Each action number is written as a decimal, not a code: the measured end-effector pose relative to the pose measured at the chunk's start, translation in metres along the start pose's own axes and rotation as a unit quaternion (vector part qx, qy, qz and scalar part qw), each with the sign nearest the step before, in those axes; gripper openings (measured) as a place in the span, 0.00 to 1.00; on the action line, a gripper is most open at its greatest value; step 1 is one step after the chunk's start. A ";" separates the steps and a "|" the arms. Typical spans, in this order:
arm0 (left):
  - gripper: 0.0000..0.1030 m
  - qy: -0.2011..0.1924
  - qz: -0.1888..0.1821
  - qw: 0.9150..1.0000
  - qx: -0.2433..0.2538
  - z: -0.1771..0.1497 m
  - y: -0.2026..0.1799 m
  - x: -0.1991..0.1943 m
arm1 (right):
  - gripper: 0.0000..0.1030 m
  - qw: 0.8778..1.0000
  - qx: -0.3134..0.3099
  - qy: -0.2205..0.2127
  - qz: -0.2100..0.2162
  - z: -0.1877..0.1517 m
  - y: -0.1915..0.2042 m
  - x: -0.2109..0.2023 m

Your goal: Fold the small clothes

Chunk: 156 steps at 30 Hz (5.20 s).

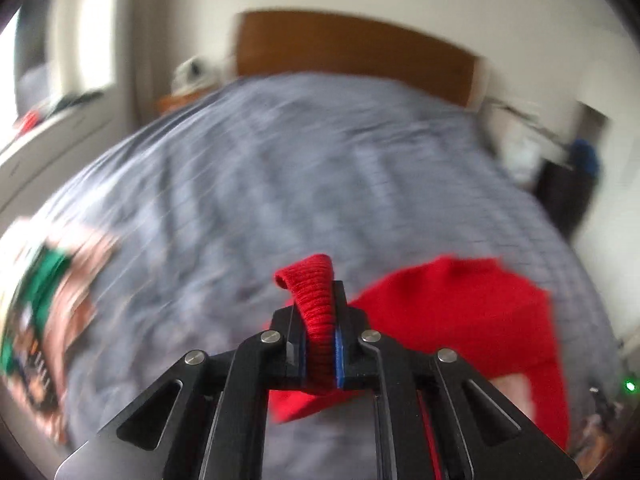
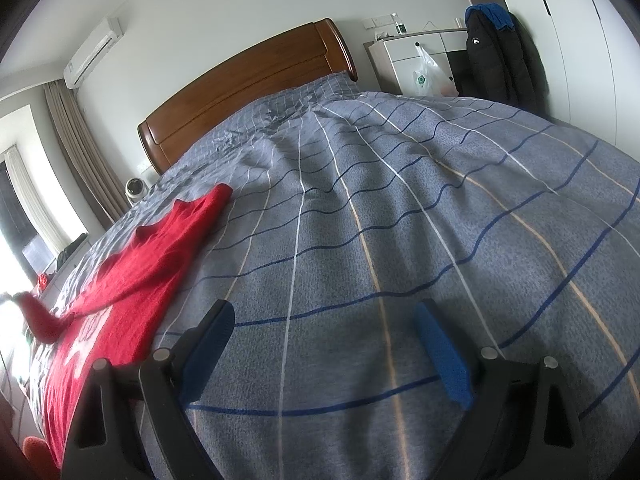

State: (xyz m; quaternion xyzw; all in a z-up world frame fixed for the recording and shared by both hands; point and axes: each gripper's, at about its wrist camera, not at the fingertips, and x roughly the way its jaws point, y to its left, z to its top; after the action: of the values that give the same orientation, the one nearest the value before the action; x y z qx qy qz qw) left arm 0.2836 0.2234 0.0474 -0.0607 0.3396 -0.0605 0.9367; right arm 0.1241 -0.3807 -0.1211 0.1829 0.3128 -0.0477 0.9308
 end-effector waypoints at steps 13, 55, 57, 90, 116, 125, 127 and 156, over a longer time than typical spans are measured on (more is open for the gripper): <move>0.74 0.085 -0.146 0.975 0.147 -0.070 -0.230 0.082 | 0.89 1.000 0.003 -0.001 0.008 0.002 -0.005 -0.002; 0.93 0.000 0.027 1.000 -0.009 -0.208 -0.028 0.033 | 0.92 1.000 -0.009 0.005 0.002 0.002 0.000 0.001; 0.93 0.000 0.030 1.000 -0.009 -0.209 -0.027 0.033 | 0.92 1.000 -0.009 0.005 0.002 0.002 0.000 0.001; 0.93 0.013 0.045 0.999 -0.010 -0.211 -0.022 0.039 | 0.92 1.000 -0.009 0.005 0.002 0.001 0.000 0.002; 0.95 0.022 0.055 0.998 -0.022 -0.217 -0.019 0.034 | 0.92 1.000 -0.008 0.003 0.005 0.002 0.001 -0.002; 0.95 0.080 -0.055 0.995 -0.028 -0.271 -0.030 -0.020 | 0.92 0.969 -0.173 -0.036 0.173 -0.015 0.080 -0.119; 0.95 0.096 -0.063 0.993 0.002 -0.285 -0.046 -0.026 | 0.92 0.962 -0.189 0.043 0.190 -0.037 0.098 -0.119; 0.02 0.157 -0.152 0.976 -0.016 -0.311 -0.054 -0.081 | 0.03 0.941 -0.167 0.209 0.205 -0.106 0.135 -0.117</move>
State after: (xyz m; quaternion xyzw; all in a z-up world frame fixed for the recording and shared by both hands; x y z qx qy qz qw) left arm 0.0183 0.1603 -0.1304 -0.1166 0.4700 -0.2050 0.8506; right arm -0.0017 -0.2188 -0.0872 0.0908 0.4598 0.2369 0.8510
